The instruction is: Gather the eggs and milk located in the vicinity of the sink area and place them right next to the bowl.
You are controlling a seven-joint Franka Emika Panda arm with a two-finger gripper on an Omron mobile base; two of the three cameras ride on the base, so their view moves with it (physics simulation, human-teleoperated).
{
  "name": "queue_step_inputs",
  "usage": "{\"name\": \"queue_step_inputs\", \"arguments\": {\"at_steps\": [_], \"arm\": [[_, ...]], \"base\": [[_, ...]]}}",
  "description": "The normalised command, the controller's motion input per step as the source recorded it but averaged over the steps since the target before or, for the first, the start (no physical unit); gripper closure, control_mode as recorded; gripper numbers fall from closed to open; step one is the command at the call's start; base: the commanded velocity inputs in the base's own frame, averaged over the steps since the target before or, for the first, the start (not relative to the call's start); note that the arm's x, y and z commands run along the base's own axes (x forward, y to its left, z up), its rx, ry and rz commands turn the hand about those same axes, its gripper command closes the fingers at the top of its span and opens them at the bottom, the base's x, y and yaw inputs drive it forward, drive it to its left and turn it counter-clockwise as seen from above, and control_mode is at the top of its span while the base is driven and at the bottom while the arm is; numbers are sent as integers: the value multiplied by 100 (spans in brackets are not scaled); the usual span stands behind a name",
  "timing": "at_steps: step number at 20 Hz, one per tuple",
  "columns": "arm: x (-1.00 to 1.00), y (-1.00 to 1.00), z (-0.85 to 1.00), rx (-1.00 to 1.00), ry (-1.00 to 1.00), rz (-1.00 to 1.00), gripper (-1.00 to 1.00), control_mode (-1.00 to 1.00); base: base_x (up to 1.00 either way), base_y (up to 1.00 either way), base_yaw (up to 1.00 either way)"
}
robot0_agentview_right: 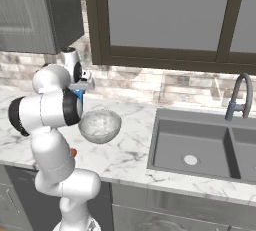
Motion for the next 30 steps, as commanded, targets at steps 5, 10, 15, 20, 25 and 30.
{"name": "queue_step_inputs", "arguments": {"at_steps": [5,10,15,20,25,30], "arm": [[-11,3,42,-6,5,0,100,-100],[-48,0,2,-3,12,0,100,-100],[-66,0,0,-1,11,0,100,-100],[-45,8,4,0,0,0,100,-100],[-42,4,14,0,0,0,100,-100],[-25,0,0,0,0,0,100,-100]], "base": [[0,0,0],[0,0,0],[0,0,0],[0,0,0],[0,0,0],[0,0,0]]}}
